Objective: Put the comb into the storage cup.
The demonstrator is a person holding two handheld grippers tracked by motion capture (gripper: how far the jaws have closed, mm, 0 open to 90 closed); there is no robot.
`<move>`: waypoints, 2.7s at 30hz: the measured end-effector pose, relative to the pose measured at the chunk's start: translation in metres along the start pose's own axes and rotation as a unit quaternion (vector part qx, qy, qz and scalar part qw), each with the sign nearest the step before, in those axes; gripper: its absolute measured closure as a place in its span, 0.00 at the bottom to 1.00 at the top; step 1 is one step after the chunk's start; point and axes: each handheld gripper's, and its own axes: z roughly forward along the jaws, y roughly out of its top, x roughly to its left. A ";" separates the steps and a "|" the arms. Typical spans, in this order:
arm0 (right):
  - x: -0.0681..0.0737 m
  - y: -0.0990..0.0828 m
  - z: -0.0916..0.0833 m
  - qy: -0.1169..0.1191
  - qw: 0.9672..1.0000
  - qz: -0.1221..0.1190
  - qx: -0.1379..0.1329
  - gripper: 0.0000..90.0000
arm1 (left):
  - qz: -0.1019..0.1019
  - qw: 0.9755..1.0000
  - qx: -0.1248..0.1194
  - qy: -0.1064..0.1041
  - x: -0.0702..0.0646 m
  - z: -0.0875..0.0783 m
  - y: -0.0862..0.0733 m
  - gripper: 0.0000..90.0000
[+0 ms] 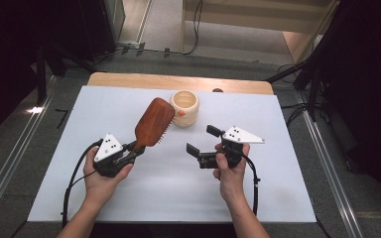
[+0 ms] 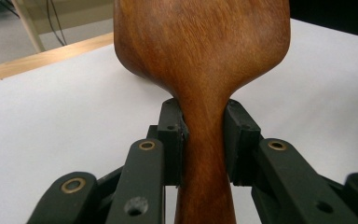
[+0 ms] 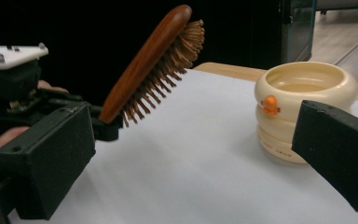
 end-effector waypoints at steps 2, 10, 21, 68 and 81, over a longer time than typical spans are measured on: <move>0.002 0.000 0.002 -0.002 1.000 0.007 0.001 0.00 | -0.001 1.000 -0.003 -0.006 -0.004 0.001 -0.002 0.81; 0.010 -0.005 0.012 0.016 1.000 0.018 0.013 0.00 | 0.008 1.000 -0.004 -0.026 -0.022 0.008 -0.005 0.81; 0.016 -0.007 0.017 0.034 0.998 0.047 0.013 0.00 | 0.022 0.999 -0.019 -0.029 -0.039 0.011 -0.007 0.81; 0.013 -0.021 0.033 0.079 0.982 0.171 0.023 0.55 | 0.029 0.996 -0.014 -0.081 -0.069 0.029 -0.016 0.79; 0.019 -0.015 0.026 0.081 0.989 0.123 0.018 0.58 | -0.014 0.995 -0.043 -0.088 -0.053 0.018 -0.012 0.29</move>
